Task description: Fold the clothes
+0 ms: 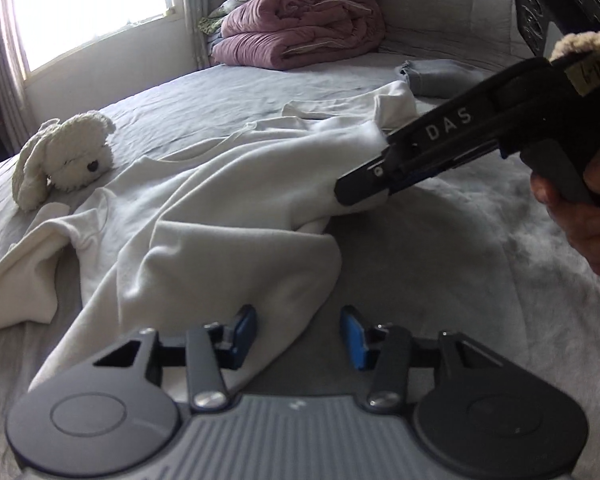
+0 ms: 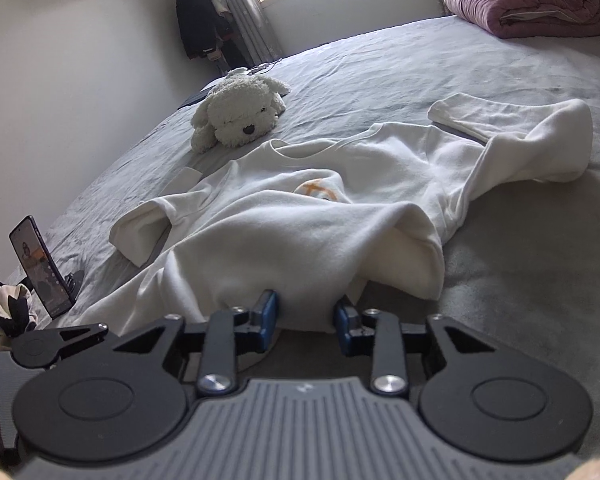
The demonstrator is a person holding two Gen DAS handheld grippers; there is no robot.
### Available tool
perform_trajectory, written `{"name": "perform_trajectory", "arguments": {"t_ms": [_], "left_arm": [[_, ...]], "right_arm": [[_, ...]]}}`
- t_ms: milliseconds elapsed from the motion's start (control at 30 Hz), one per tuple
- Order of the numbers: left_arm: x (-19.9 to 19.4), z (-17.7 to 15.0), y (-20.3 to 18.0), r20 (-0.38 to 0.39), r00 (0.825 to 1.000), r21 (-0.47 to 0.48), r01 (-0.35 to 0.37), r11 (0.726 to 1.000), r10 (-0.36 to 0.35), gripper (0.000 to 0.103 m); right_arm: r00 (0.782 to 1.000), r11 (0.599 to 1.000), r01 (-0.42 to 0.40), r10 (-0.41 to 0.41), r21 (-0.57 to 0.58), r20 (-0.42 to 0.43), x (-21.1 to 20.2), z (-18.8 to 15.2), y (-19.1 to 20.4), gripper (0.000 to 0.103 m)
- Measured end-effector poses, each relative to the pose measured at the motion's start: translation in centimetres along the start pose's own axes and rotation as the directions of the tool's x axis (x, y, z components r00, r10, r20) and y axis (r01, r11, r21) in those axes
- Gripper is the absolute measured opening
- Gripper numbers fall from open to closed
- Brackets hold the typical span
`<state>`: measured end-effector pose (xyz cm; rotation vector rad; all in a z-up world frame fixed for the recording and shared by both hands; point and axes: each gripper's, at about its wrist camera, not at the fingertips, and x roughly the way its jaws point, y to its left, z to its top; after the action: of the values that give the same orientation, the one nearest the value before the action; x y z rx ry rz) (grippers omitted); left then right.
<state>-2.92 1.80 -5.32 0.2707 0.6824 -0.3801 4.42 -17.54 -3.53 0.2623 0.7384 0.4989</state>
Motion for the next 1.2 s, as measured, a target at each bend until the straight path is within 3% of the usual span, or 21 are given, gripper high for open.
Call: {"name": "perform_trajectory", "arguments": {"t_ms": [33,133,267,367,533,700,900,967,1000,1200], "left_arm": [[0.1,0.1,0.1,0.002,1.0,-0.006,-0.009,1.0,0.009,0.032],[-0.4,0.2,0.4,0.022,0.999,-0.027,-0.023,0.999,0.023,0.011],[-3.1,0.7,1.3,0.1,0.995,-0.101,0.023,0.995,-0.013,0.009],[-5.4,1.1,2.5,0.168,0.983,-0.183,0.111,0.977,-0.08,0.009],[-7.6,1.3,5.1,0.264,0.948,-0.332,0.261,0.906,-0.176,0.009],[-6.5,1.1,7.1,0.255,0.95,-0.452,0.281,0.846,-0.179,0.008],[-4.1,0.7,8.8,0.197,0.964,-0.559,0.262,0.787,-0.181,0.008],[-3.7,0.6,9.0,0.18,0.967,-0.578,0.25,0.777,-0.177,0.008],[-3.5,0.5,9.1,0.176,0.969,-0.583,0.245,0.774,-0.174,0.008],[-3.5,0.4,9.2,0.169,0.971,-0.6,0.235,0.764,-0.166,0.008]], "right_arm": [[1.0,1.0,-0.001,0.001,0.009,0.006,0.0,0.1,-0.1,0.017],[0.998,1.0,0.012,-0.012,0.003,0.055,-1.0,0.5,0.2,0.01],[0.989,0.999,0.031,-0.026,-0.033,0.143,-3.5,1.5,1.3,0.008],[0.979,0.999,0.037,-0.028,-0.041,0.2,-5.4,2.2,1.7,0.007],[0.971,0.998,0.045,-0.035,-0.037,0.235,-7.0,3.0,1.5,0.007],[0.985,0.998,0.05,-0.054,0.029,0.166,-4.8,2.9,-0.1,0.008],[0.994,0.995,0.052,-0.06,0.086,0.093,-3.6,2.3,-1.2,0.022],[0.993,0.995,0.052,-0.06,0.087,0.097,-3.8,2.1,-1.1,0.05],[0.993,0.995,0.052,-0.061,0.088,0.1,-3.9,1.9,-1.1,0.055],[0.998,0.996,0.027,-0.032,0.082,0.058,-4.1,1.4,-0.6,0.058]]}}
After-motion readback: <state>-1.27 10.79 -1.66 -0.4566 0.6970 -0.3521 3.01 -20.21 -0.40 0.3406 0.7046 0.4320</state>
